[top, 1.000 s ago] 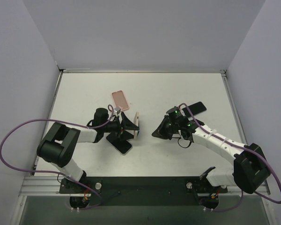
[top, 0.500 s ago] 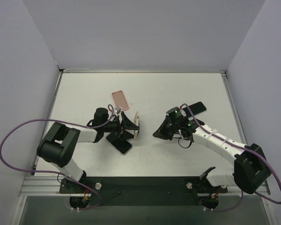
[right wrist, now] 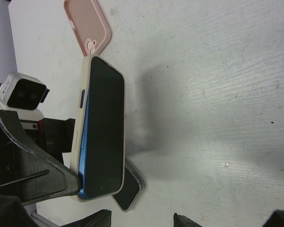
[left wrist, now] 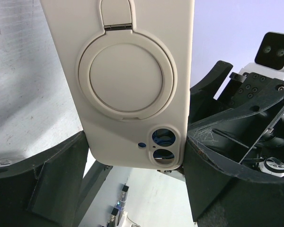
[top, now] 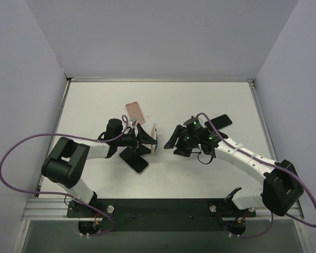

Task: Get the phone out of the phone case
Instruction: Remove the phone case from the phone.

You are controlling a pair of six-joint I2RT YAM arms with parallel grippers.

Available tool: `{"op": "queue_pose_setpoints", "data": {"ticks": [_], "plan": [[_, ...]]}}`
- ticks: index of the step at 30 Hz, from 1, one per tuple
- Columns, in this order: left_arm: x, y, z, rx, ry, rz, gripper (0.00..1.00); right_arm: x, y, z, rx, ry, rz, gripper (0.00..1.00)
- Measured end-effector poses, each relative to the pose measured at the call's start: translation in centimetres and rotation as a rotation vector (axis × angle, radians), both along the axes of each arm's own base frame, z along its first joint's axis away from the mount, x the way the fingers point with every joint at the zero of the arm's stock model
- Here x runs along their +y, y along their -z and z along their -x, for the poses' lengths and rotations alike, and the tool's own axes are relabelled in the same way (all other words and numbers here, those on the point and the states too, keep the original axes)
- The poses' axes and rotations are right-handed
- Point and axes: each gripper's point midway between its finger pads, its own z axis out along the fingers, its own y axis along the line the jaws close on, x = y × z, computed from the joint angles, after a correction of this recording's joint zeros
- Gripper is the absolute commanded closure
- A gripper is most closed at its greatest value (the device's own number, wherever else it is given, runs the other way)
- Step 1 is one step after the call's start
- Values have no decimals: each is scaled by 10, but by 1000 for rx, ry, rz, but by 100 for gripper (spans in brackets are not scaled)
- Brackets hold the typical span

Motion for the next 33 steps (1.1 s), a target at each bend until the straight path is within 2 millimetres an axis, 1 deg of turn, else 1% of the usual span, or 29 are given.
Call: {"op": "queue_pose_setpoints", "data": {"ticks": [4,11,15,19,22,26,33], "plan": [[-1,-2,1,12,0,8,100,1,2,3,-19,-42,19,46],[-7,-15,-4,26,5,87,100,3,2,8,-77,-131,51,45],[-8,-18,-6,35,1,109,100,12,-6,6,-131,-174,37,45],[-9,-22,-6,30,3,121,100,25,-21,2,-193,-203,3,45],[-9,-22,-6,34,5,123,100,31,-27,-2,-227,-210,-15,45],[-9,-22,-6,35,5,123,100,33,-25,-7,-242,-201,-12,45],[-7,-21,-9,36,-13,117,100,32,-14,-21,-245,-141,23,46]]}}
